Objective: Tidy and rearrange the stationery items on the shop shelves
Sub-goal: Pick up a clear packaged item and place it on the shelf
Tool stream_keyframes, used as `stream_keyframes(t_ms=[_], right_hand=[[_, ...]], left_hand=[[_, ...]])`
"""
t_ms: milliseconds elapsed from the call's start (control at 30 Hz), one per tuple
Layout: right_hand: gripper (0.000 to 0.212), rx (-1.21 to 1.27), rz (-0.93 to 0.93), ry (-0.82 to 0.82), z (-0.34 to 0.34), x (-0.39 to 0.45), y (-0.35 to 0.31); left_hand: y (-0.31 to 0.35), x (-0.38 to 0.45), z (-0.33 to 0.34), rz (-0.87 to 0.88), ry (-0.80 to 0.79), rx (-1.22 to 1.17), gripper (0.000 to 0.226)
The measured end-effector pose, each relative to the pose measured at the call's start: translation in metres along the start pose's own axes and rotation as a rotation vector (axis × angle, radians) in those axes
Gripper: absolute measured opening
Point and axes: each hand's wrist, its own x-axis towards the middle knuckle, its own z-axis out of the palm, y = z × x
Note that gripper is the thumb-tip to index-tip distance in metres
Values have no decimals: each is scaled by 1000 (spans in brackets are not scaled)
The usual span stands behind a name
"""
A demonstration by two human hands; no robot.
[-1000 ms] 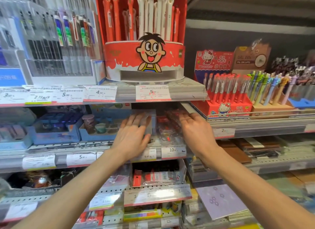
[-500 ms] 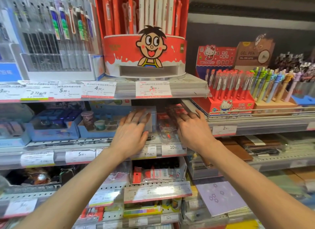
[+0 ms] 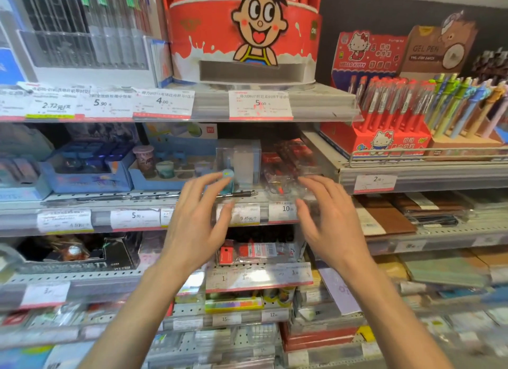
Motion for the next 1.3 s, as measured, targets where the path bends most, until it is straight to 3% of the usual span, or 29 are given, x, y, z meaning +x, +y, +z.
stream_keyframes(t_ms=[200,433,600,733,1133,1300], right_hand=[[33,187,184,-10,23,-77,10],[30,188,471,-200,60,-131,43],[32,167,458,-308,79,-124,45],[35,177,436,-356,97,-115,45],[43,204,498,-391,117,-107,46],[45,278,511,-368,121,-105,44]], left_hand=[[-6,-73,1,-227,25,-103,38],[-30,-135,48,-569,-134,-194,30],[-30,-135,76,-662,-280,-189,38],[-31,-130,86,-677,-309,-191,40],[-32,-124,102,-779,-225,-339,35],[-36,-120,110,-958,-147,-484,30]])
